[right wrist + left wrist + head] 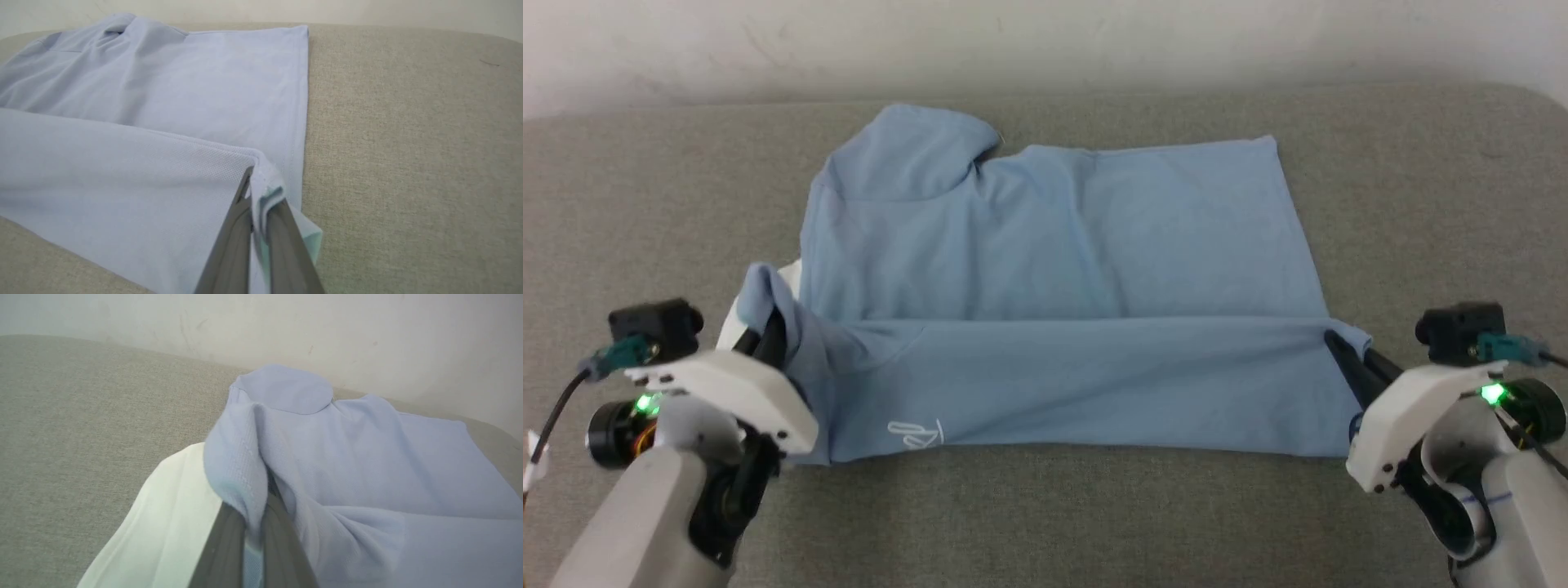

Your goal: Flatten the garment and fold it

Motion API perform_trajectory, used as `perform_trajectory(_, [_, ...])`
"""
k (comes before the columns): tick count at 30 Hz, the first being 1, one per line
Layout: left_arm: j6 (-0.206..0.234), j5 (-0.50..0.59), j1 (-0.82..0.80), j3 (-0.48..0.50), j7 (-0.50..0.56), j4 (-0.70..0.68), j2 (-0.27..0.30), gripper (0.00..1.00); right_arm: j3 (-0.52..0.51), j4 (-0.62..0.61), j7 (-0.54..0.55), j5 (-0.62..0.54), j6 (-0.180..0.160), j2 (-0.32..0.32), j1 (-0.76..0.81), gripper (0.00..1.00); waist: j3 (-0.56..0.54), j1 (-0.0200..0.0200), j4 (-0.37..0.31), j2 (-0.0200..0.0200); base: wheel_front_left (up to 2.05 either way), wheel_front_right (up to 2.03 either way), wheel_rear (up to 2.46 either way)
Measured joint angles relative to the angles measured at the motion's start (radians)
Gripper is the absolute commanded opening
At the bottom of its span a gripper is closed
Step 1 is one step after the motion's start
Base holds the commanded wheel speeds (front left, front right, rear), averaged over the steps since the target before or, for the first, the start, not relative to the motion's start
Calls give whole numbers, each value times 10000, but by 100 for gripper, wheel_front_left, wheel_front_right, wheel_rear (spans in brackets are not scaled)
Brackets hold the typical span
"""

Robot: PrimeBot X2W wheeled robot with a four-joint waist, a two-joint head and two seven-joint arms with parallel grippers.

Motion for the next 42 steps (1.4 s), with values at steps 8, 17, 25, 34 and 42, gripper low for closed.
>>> perform_trajectory(8, [-734, -111, -1224, -412, -244, 2322, -903, 80, 922, 2217, -773, 309, -6, -109, -1200, 100, 617, 0, -7, 0, 0, 0, 0])
perform_trajectory(17, [-1001, -345, -1250, -94, -1166, 3137, -1066, 100, 1398, 2364, -3127, 150, -12, -115, -1203, 100, 275, -3, 9, 0, 0, 0, 0])
perform_trajectory(25, [-846, -834, 176, 161, 132, 1329, 115, 100, 199, 717, -4128, -945, -12, 265, 420, 100, -556, -5, -22, 0, 0, 0, 0])
perform_trajectory(34, [-127, -1609, 1639, 35, 3150, -853, 1680, 100, -127, -1381, -3365, -1540, -12, 859, 1639, 100, -1023, -5, -249, 0, 0, 0, 0])
perform_trajectory(42, [-2, -1814, 1892, -366, 3896, -433, 1770, 100, -123, -2050, -2976, -1457, -12, 1055, 1766, 100, -710, -2, -620, 0, 0, 0, 0])
